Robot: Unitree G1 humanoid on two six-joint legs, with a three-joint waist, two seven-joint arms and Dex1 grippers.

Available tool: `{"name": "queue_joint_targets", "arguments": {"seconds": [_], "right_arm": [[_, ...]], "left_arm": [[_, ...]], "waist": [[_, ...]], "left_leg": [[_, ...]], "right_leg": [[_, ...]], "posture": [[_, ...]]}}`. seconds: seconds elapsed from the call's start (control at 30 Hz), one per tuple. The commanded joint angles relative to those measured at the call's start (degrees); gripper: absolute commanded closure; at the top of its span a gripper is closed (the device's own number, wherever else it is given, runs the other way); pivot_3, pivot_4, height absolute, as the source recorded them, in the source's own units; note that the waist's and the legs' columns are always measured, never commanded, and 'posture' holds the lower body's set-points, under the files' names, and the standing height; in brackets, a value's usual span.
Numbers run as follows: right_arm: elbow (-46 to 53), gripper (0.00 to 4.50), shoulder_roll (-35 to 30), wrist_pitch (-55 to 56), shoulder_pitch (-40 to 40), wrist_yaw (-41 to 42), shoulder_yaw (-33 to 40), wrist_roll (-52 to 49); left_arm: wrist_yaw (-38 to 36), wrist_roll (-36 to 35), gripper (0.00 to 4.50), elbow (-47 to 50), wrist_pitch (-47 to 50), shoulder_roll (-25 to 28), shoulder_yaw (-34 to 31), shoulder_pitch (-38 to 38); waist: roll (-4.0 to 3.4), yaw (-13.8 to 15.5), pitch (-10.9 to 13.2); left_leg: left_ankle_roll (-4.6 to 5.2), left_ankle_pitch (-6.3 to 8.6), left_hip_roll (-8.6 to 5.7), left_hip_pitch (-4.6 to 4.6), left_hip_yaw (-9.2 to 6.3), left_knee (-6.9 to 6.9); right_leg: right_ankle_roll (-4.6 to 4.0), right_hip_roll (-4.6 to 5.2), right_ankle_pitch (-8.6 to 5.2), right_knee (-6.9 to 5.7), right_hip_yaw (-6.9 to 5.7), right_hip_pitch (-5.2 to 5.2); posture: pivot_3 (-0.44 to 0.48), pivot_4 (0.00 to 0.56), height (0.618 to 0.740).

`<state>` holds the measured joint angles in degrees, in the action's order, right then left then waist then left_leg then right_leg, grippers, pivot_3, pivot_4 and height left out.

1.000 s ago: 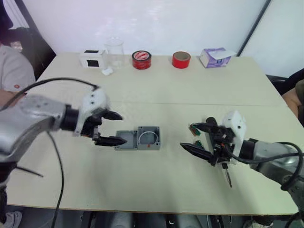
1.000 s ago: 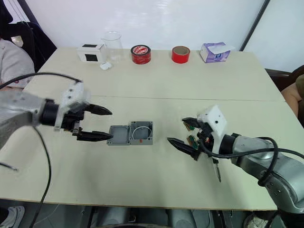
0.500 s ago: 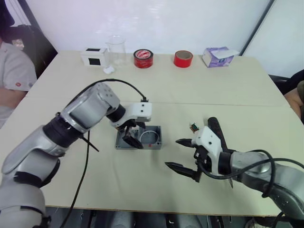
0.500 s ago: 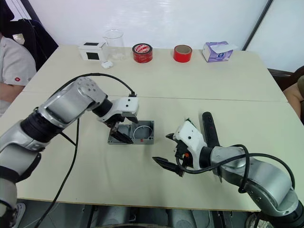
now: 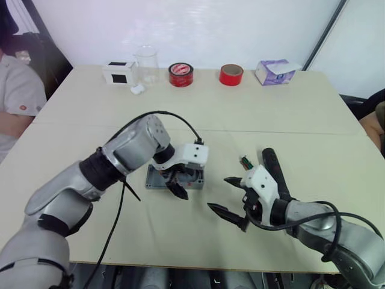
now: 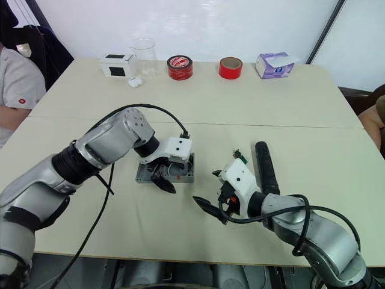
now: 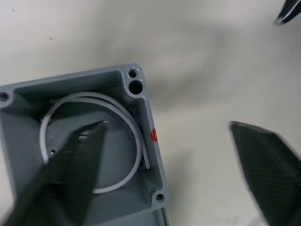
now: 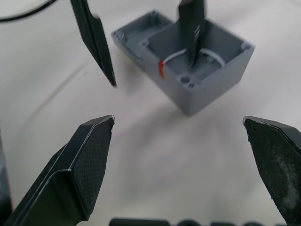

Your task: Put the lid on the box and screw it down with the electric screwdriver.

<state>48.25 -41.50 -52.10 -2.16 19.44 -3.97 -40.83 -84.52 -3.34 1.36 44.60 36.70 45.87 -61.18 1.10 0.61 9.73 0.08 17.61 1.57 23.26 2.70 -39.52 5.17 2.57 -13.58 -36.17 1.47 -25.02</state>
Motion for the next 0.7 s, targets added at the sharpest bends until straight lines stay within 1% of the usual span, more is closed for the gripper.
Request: {"name": "queue_joint_targets", "arguments": {"seconds": [0.03,0.07,0.1,0.13,0.17,0.2,0.23,0.27,0.4,0.53,0.67,0.7], "right_arm": [[1.6,0.0,1.0,0.9,-0.8,-0.3,1.2,0.6],[1.5,0.0,1.1,0.8,-0.9,-0.5,1.2,0.9],[1.4,0.0,1.3,0.8,-1.0,-0.7,1.1,1.3],[1.3,0.0,1.5,0.8,-1.2,-0.9,1.1,1.4],[1.2,0.0,1.6,0.7,-1.3,-0.9,1.1,1.6],[1.1,0.0,1.7,0.6,-1.3,-0.8,1.1,1.7],[1.1,0.0,1.8,0.6,-1.3,-0.7,1.1,1.8],[1.1,0.0,1.7,0.5,-1.2,-0.5,1.3,1.8],[1.4,0.0,1.2,0.3,-0.6,0.0,2.1,1.6],[1.6,0.0,0.9,0.3,0.5,0.5,2.8,1.8],[1.5,0.0,0.7,0.6,1.3,0.9,3.4,2.1],[1.4,0.0,0.7,0.6,1.4,1.0,3.8,2.1]], "left_arm": [[0.6,1.3,1.9,0.5,-0.6,-0.9,-0.7,0.3],[0.7,1.7,2.37,0.0,-1.2,-1.0,-0.6,0.5],[0.8,2.1,2.68,-0.2,-1.7,-0.9,-0.6,0.8],[0.6,2.1,3.2,-0.3,-1.6,-0.9,-0.7,1.0],[0.5,2.2,3.44,-0.2,-1.7,-0.9,-0.9,1.1],[0.8,2.3,3.9,-0.4,-2.0,-1.0,-1.2,1.3],[1.1,2.3,4.27,-0.5,-2.0,-1.1,-1.4,1.5],[1.3,2.4,4.39,-0.8,-2.3,-1.2,-1.6,1.7],[2.7,2.1,4.39,-1.1,-3.5,-2.3,-3.9,3.1],[4.3,1.2,4.39,-2.0,-7.7,-4.4,-7.4,4.1],[2.5,2.2,4.39,-6.1,-20.0,-4.6,-8.6,2.7],[0.9,2.5,4.39,-8.6,-25.7,-4.5,-8.6,1.9]], "waist": [[0.0,0.0,0.0],[0.0,0.0,0.0],[0.0,0.1,0.0],[0.0,0.0,0.0],[0.0,0.0,0.0],[0.0,0.0,0.0],[-0.01,0.1,0.0],[-0.01,0.1,0.0],[-0.06,0.1,-0.1],[-0.06,0.3,-0.1],[-0.05,0.1,-0.1],[-0.05,0.1,-0.1]], "left_leg": [[0.0,0.0,0.0,0.0,-0.01,-0.01],[0.0,0.0,0.0,0.01,-0.03,-0.03],[0.0,0.0,0.0,0.01,-0.03,-0.04],[0.0,0.0,0.0,0.03,-0.04,-0.07],[0.0,0.0,0.0,0.03,-0.05,-0.09],[0.0,0.0,0.0,0.03,-0.04,-0.1],[0.0,0.0,0.0,0.03,-0.05,-0.11],[0.0,0.0,0.0,0.03,-0.05,-0.11],[0.01,0.01,0.0,0.0,-0.08,-0.22],[0.02,0.01,0.0,0.03,-0.13,-0.42],[0.02,0.01,-0.04,0.05,-0.12,-0.5],[0.02,0.01,-0.04,0.04,-0.12,-0.5]], "right_leg": [[0.0,0.0,0.0,0.0,0.0,0.0],[0.0,0.0,0.0,-0.01,-0.01,0.0],[0.0,0.0,0.0,-0.02,-0.01,0.0],[0.0,0.0,0.0,-0.02,-0.01,0.0],[0.0,0.0,0.0,-0.03,-0.01,0.01],[0.0,0.0,0.0,-0.03,-0.01,0.01],[0.0,0.0,0.0,-0.04,-0.01,0.01],[0.0,0.0,0.0,-0.04,-0.01,0.01],[-0.01,0.02,0.0,-0.03,-0.06,0.14],[-0.01,0.04,0.0,-0.04,-0.09,0.25],[-0.02,0.07,0.0,-0.03,-0.06,0.27],[-0.02,0.07,0.0,-0.04,-0.06,0.27]], "posture": [[0.0,0.15,0.74],[0.0,0.15,0.74],[0.0,0.15,0.74],[0.0,0.15,0.74],[0.0,0.15,0.74],[0.0,0.15,0.74],[0.0,0.15,0.74],[0.0,0.15,0.74],[0.0,0.15,0.74],[0.0,0.15,0.74],[0.0,0.15,0.74],[0.0,0.15,0.74]]}}
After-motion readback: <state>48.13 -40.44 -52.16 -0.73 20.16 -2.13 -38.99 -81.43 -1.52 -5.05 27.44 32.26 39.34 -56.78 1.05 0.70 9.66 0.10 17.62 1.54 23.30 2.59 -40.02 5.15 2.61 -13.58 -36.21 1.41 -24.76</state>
